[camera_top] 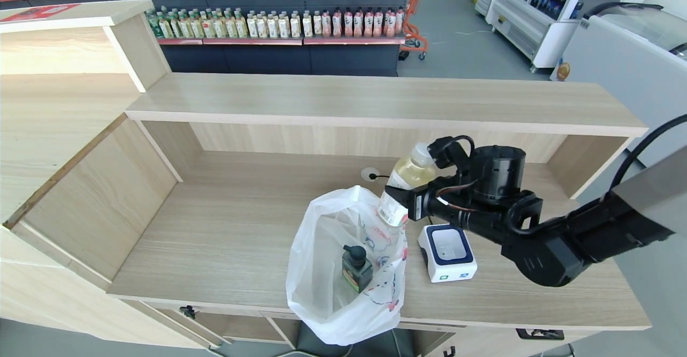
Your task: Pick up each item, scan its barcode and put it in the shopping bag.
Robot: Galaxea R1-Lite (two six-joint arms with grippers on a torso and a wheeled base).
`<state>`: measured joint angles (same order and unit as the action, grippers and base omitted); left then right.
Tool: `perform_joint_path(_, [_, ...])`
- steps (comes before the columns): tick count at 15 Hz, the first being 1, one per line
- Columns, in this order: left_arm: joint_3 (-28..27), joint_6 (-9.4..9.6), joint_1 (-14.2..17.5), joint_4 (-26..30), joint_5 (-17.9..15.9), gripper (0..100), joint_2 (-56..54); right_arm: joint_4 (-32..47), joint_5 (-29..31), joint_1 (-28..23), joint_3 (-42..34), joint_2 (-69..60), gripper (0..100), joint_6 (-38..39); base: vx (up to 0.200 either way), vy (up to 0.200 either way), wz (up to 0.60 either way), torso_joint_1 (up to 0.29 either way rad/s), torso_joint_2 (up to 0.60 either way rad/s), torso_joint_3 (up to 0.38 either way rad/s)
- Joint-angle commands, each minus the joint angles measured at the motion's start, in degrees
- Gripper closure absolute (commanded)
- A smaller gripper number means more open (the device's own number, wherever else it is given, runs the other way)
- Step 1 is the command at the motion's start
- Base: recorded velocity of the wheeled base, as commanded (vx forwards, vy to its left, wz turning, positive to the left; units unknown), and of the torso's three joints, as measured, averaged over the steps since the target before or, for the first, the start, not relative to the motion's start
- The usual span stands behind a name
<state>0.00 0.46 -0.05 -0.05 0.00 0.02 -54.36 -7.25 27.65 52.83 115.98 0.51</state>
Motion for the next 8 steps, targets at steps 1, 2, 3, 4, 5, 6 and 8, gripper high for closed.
perform_joint_path(1, [-0.09, -0.02, 0.05, -0.04, 0.00, 0, -0.02, 0.04, 0.05, 0.56, 0.69, 4.69, 100, -1.57, 0.000, 0.000, 0.00, 0.000, 0.00, 0.000])
perform_joint_path(2, [0.00, 0.06, 0.05, -0.04, 0.00, 0, -0.02, 0.04, -0.04, 0.56, 0.78, 5.75, 100, -2.80, 0.000, 0.000, 0.00, 0.000, 0.00, 0.000])
perform_joint_path(3, [0.00, 0.06, 0.05, -0.04, 0.00, 0, -0.02, -0.13, 0.05, 0.56, 0.78, 7.07, 100, -3.94, 0.000, 0.000, 0.00, 0.000, 0.00, 0.000])
perform_joint_path(4, [0.00, 0.06, 0.05, -0.04, 0.00, 0, -0.02, -0.93, 0.13, 0.39, 0.69, 8.47, 100, -5.17, 0.000, 0.000, 0.00, 0.000, 0.00, 0.000])
perform_joint_path(5, [0.00, -0.02, 0.05, -0.04, 0.00, 0, -0.02, -2.51, 0.13, 0.30, 0.52, 9.35, 100, -5.79, 0.000, 0.000, 0.00, 0.000, 0.00, 0.000])
perform_joint_path(6, [0.00, 0.06, 0.05, -0.04, 0.00, 0, -0.02, -6.20, -0.04, 0.39, 0.08, 11.28, 100, -6.05, 0.000, 0.000, 0.00, 0.000, 0.00, 0.000])
perform_joint_path(8, [-0.09, 0.06, 0.05, -0.04, 0.00, 0, -0.02, -8.40, 0.05, 0.56, -0.19, 13.31, 100, -7.72, 0.000, 0.000, 0.00, 0.000, 0.00, 0.000])
